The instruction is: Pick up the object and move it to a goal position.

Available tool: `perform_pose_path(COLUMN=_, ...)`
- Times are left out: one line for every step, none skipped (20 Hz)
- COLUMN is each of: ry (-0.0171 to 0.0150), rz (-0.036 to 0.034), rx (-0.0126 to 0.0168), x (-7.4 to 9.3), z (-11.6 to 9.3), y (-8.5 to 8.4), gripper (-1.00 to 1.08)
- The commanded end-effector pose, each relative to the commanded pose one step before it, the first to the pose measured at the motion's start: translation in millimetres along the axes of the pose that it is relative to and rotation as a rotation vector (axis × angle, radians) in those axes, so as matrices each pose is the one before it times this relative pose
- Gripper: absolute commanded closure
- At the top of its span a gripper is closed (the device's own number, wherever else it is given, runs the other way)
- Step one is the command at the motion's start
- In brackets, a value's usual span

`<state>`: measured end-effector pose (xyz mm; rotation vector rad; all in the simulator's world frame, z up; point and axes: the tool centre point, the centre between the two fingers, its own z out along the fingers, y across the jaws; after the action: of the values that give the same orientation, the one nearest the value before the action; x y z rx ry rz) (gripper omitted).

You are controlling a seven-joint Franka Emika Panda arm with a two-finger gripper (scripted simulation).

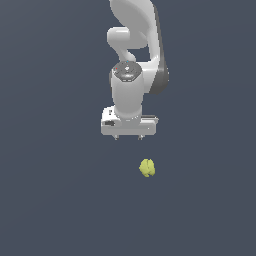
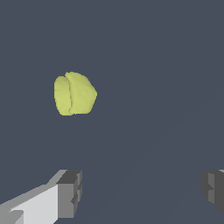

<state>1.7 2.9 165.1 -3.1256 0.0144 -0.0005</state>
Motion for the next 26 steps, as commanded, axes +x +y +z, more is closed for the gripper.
perform_pose_path(ry=0.00000, rz=0.00000, rx=0.00000, x=0.00, z=0.00, y=0.01, gripper=-0.92)
perform_pose_path(ry=-0.00039, rz=-0.00087, rx=-0.00072, x=-0.05, z=0.14, y=0.22, gripper=-0.92)
perform_pose_path(ry=-0.00121, rz=-0.00260, rx=-0.00215, x=-0.15, z=0.46, y=0.62, gripper=-0.92)
perform_pose_path(ry=-0.00195, rz=-0.00416, rx=-0.00344, x=-0.26, z=0.72, y=1.13, gripper=-0.92)
perform_pose_path(ry=-0.00277, rz=-0.00585, rx=-0.00485, x=-0.37, z=1.02, y=1.52, gripper=-0.92)
perform_pose_path(ry=-0.00351, rz=-0.00732, rx=-0.00609, x=-0.50, z=1.26, y=1.93, gripper=-0.92)
perform_pose_path(ry=-0.00319, rz=-0.00655, rx=-0.00546, x=-0.50, z=1.12, y=1.75, gripper=-0.92)
perform_pose_path(ry=-0.00238, rz=-0.00479, rx=-0.00402, x=-0.41, z=0.80, y=1.31, gripper=-0.92)
perform_pose_path(ry=-0.00155, rz=-0.00307, rx=-0.00260, x=-0.31, z=0.50, y=0.86, gripper=-0.92)
perform_pose_path(ry=-0.00068, rz=-0.00128, rx=-0.00111, x=-0.19, z=0.18, y=0.46, gripper=-0.92)
perform_pose_path(ry=0.00000, rz=0.00000, rx=0.00000, x=0.02, z=0.01, y=-0.31, gripper=-0.92)
perform_pose_path(ry=0.00085, rz=0.00160, rx=0.00140, x=0.23, z=-0.24, y=-0.26, gripper=-0.92)
perform_pose_path(ry=0.00000, rz=0.00000, rx=0.00000, x=0.51, z=0.31, y=-0.51, gripper=-0.92)
perform_pose_path(ry=0.00029, rz=-0.00060, rx=0.00019, x=0.72, z=0.29, y=-0.44, gripper=-0.92)
perform_pose_path(ry=0.00012, rz=-0.00118, rx=-0.00016, x=1.10, z=0.59, y=-0.87, gripper=-0.92)
perform_pose_path(ry=0.00017, rz=-0.00118, rx=-0.00010, x=1.46, z=0.80, y=-1.06, gripper=-0.92)
perform_pose_path(ry=0.00030, rz=-0.00151, rx=-0.00003, x=1.80, z=0.96, y=-1.47, gripper=-0.92)
perform_pose_path(ry=0.00039, rz=-0.00165, rx=0.00005, x=2.14, z=1.14, y=-1.74, gripper=-0.92)
perform_pose_path(ry=0.00048, rz=-0.00189, rx=0.00012, x=2.47, z=1.33, y=-2.05, gripper=-0.92)
perform_pose_path(ry=0.00051, rz=-0.00200, rx=0.00014, x=2.77, z=1.54, y=-2.26, gripper=-0.92)
perform_pose_path(ry=0.00056, rz=-0.00232, rx=0.00015, x=3.06, z=1.74, y=-2.55, gripper=-0.92)
perform_pose_path(ry=0.00060, rz=-0.00260, rx=0.00016, x=3.35, z=1.98, y=-2.84, gripper=-0.92)
perform_pose_path(ry=0.00066, rz=-0.00285, rx=0.00020, x=3.63, z=2.21, y=-3.14, gripper=-0.92)
perform_pose_path(ry=0.00073, rz=-0.00306, rx=0.00028, x=3.91, z=2.45, y=-3.46, gripper=-0.92)
perform_pose_path(ry=0.00080, rz=-0.00327, rx=0.00037, x=4.18, z=2.71, y=-3.78, gripper=-0.92)
perform_pose_path(ry=0.00086, rz=-0.00352, rx=0.00045, x=4.43, z=2.98, y=-4.12, gripper=-0.92)
